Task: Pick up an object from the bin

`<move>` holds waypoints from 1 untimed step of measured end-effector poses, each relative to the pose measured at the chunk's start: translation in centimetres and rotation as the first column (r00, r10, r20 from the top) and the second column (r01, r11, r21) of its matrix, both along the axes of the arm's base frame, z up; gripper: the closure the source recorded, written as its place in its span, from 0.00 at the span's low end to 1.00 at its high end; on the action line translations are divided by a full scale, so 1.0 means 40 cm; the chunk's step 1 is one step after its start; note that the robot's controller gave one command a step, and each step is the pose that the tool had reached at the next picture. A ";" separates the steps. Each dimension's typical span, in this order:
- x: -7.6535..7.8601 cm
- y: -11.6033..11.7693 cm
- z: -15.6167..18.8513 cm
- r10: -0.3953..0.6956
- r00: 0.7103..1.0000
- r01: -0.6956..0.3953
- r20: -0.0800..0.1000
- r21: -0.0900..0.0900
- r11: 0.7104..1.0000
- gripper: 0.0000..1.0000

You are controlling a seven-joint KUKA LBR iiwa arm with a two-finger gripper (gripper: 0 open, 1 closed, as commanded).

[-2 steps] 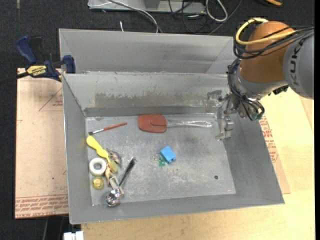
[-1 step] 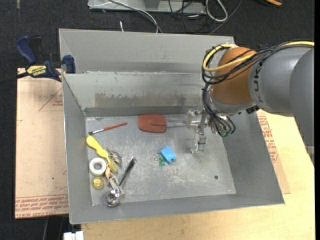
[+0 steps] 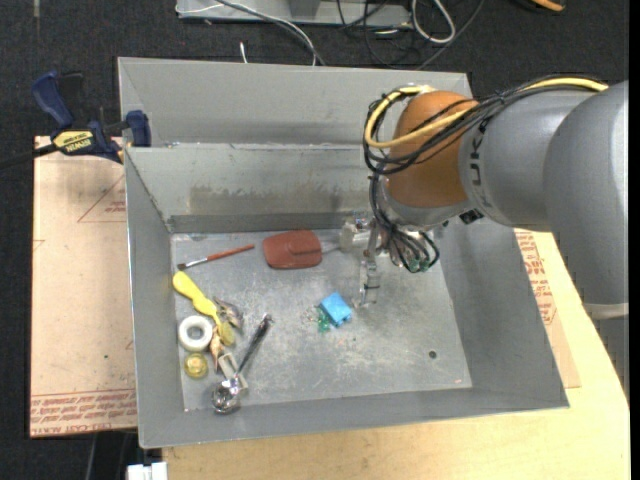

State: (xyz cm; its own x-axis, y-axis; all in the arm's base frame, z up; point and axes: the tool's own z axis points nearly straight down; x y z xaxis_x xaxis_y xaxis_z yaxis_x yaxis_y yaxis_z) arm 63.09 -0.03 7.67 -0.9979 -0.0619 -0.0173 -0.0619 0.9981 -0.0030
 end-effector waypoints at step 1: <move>-0.020 -0.034 0.002 -0.018 1.000 0.018 0.005 0.007 1.000 0.00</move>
Offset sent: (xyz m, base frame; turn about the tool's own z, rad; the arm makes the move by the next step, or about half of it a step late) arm -0.0080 -0.0278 0.0845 -0.2099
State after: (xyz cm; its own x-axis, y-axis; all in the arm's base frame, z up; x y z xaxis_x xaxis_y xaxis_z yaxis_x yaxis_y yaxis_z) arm 62.30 -1.39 7.76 -0.9988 -0.0441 -0.0226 -0.0442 0.9990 0.0040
